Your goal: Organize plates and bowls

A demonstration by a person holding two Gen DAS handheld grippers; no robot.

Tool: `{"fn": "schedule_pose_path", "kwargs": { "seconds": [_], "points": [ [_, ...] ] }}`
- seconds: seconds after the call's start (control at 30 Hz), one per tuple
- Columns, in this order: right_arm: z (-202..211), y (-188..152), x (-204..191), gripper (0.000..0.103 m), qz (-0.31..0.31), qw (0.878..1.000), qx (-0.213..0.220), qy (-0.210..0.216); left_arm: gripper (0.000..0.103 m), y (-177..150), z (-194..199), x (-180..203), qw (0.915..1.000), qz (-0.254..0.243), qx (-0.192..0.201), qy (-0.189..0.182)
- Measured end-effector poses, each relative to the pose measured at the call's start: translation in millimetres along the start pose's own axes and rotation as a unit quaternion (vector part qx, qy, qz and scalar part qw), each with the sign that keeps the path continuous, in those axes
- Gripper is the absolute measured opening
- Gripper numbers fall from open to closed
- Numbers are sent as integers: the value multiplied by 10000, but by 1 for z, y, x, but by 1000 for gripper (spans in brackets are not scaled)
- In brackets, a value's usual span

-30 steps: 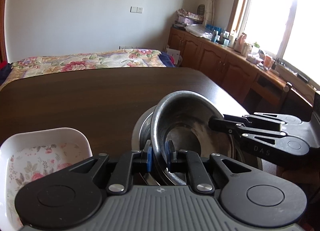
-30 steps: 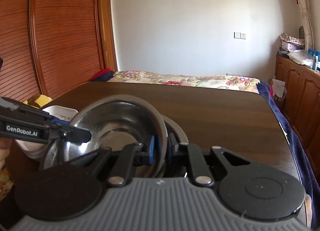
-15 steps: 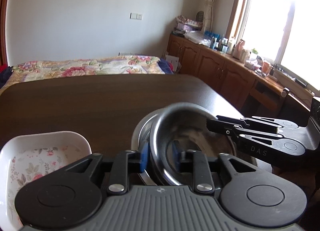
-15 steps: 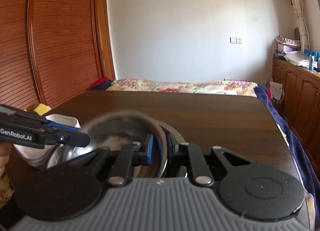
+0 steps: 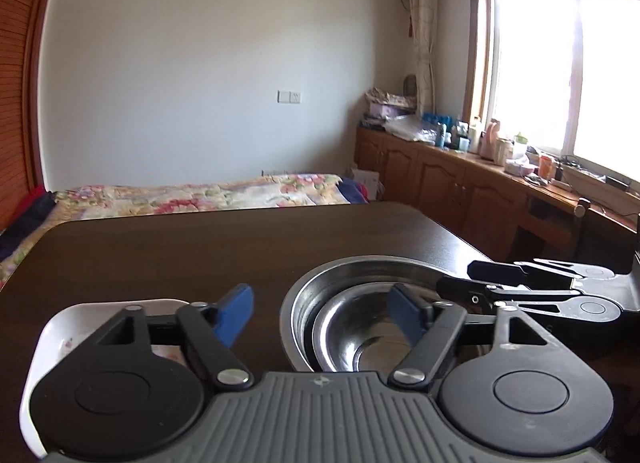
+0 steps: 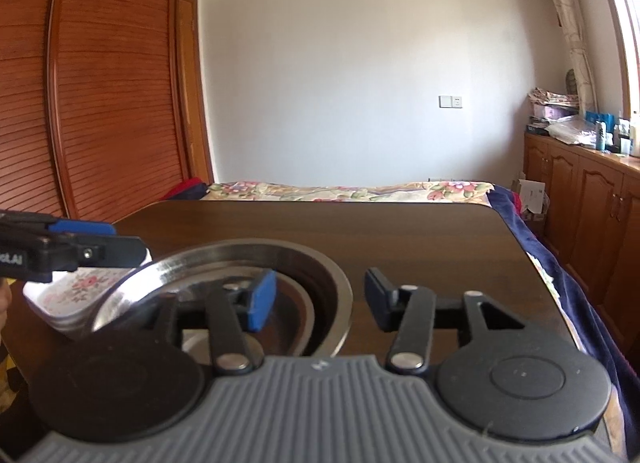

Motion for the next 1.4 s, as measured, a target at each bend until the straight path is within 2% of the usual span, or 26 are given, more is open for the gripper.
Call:
{"fn": "schedule_pose_path", "kwargs": {
  "seconds": [0.07,0.27,0.4,0.47,0.57,0.67,0.9,1.13,1.4],
  "points": [
    [-1,-3,2,59,-69,10000,8,-65,82,-3,-1,0,10000,-10,48,67],
    [-7,-15,2,62,-307,9995,-51,-78,80,-15,-8,-7,9997,203,-49,87],
    [-7,-18,2,63,-409,9991,4,-71,64,-21,-12,-8,9994,292,-164,55],
    [-7,-18,4,63,-465,9989,-4,-43,61,-23,-12,-7,9994,277,-197,55],
    [-6,-19,7,63,-575,9983,16,-2,52,-29,-14,-5,9994,255,-253,18],
    [-5,-20,6,63,-499,9987,48,-32,48,-31,-15,-2,9993,228,-286,-1],
    [-4,-21,7,48,-547,9985,47,43,38,-31,-19,-2,9992,235,-325,-12],
    [-4,-21,4,30,-497,9987,104,103,33,-32,-17,-3,9993,268,-271,8],
    [-3,-20,3,30,-482,9988,97,55,33,-32,-16,-1,9993,228,-308,14]
  ]
}}
Point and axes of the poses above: each gripper's, at about its wrist camera, not at the fingertips, and z roughly against the way its jaws point, x to its right, y to its top, the point moved 7 cm from there along -z, roughly the way its jaws point, and after that the axes turned 7 degrees about -x, right-handed, at the moved point
